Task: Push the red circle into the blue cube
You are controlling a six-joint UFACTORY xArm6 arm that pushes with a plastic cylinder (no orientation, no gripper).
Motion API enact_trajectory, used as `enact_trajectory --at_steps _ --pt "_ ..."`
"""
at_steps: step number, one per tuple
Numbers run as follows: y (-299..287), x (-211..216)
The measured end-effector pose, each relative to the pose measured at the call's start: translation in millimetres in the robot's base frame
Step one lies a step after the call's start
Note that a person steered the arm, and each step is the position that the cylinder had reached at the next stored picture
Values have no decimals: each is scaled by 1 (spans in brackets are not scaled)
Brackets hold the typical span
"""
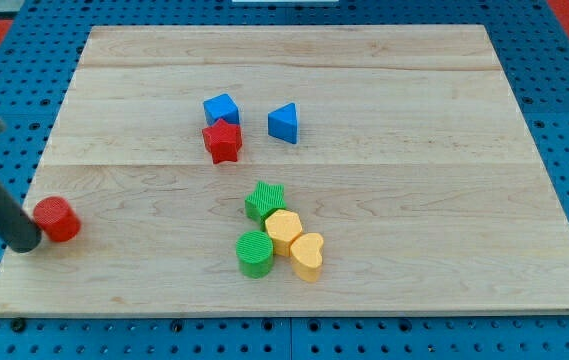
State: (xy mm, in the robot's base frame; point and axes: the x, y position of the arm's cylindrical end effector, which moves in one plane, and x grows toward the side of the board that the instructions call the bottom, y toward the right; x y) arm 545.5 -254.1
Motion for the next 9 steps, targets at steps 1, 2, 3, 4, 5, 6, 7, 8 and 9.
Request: enact_trajectory --at_steps 1,2,3,4,5,6,7,8,9 --pt "54 -15" --pt "47 -73" --pt "32 -81" --pt "-15 -90" --pt "62 -104" --pt "121 -130" --pt "58 -101" --pt "2 -57" --pt "-21 -102"
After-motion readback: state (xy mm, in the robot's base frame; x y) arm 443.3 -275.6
